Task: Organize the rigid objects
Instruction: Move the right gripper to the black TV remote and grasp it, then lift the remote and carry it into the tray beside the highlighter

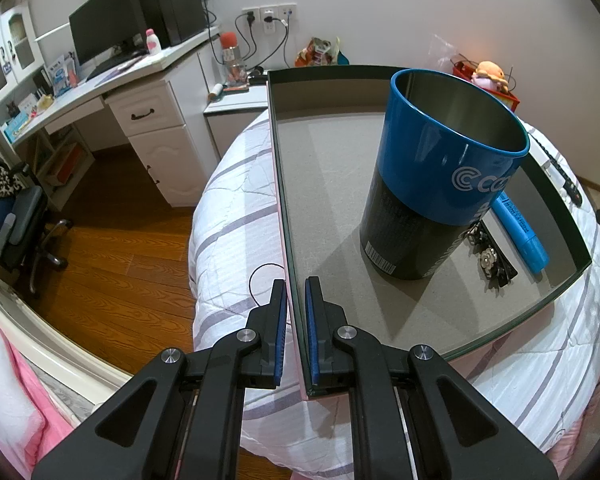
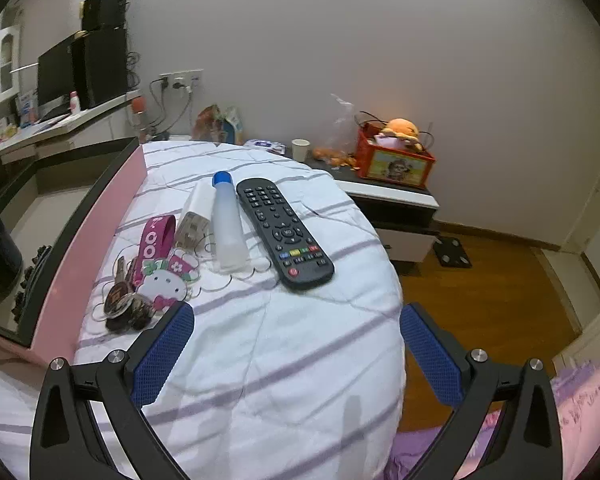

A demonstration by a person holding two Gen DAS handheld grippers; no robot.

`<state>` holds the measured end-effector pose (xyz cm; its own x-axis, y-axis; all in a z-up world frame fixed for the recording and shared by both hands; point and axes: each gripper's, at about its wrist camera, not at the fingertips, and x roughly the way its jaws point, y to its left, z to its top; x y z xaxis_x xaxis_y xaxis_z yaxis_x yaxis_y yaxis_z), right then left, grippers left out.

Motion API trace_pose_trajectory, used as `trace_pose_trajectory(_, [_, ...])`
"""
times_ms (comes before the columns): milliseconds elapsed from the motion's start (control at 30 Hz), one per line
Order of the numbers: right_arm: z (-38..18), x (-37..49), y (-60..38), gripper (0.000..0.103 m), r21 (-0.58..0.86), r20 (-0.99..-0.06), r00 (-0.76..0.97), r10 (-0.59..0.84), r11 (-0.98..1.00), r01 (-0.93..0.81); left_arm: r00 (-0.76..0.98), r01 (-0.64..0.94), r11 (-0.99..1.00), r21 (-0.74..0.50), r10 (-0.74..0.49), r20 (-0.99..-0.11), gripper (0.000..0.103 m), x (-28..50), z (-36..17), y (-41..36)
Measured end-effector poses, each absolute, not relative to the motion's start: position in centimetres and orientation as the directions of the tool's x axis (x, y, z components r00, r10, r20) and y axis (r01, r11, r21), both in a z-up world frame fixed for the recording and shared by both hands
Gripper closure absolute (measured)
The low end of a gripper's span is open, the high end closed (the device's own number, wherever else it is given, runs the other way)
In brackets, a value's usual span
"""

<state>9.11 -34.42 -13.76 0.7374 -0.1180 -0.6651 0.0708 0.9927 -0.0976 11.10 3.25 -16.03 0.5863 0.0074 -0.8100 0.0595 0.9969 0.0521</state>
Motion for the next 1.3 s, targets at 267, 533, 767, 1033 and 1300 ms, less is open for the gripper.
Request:
trace_pose_trajectory(267, [-14.8,13.0,-36.3,0.000,-0.099,-0.692,0.718,-0.069,0.995,0.000,0.579,0.061,0.997,0.051,0.006,-0.815,0.096,10.9,-16.1,3.6])
trace_pose_trajectory(533, [-16.6,16.4,-37.1,0.021,-0.097,-0.739,0.673,-0.022,0.993,-0.074,0.574,0.055,0.996,0.064,0.021,-0.819,0.096,10.9,-16.4,3.6])
trace_pose_trajectory(767, [-16.9,17.0,-36.7,0.050,-0.088,-0.758,0.652,0.006,0.990,-0.111,0.572,0.051,0.995,0.082,0.038,-0.819,0.096,10.7,-16.3,3.4])
trace_pose_trajectory(1033, [-16.4,13.7,-36.0,0.056,-0.031,-0.788,0.614,0.034,0.995,-0.094,0.573,0.052,0.994,0.096,0.048,-0.818,0.096,10.8,-16.2,3.2])
trace_pose_trajectory(1300, [-16.5,7.5,-33.7,0.056,-0.040,-0.812,0.584,0.004,0.997,-0.062,0.574,0.061,0.993,0.101,0.048,-0.818,0.096,10.8,-16.0,3.0])
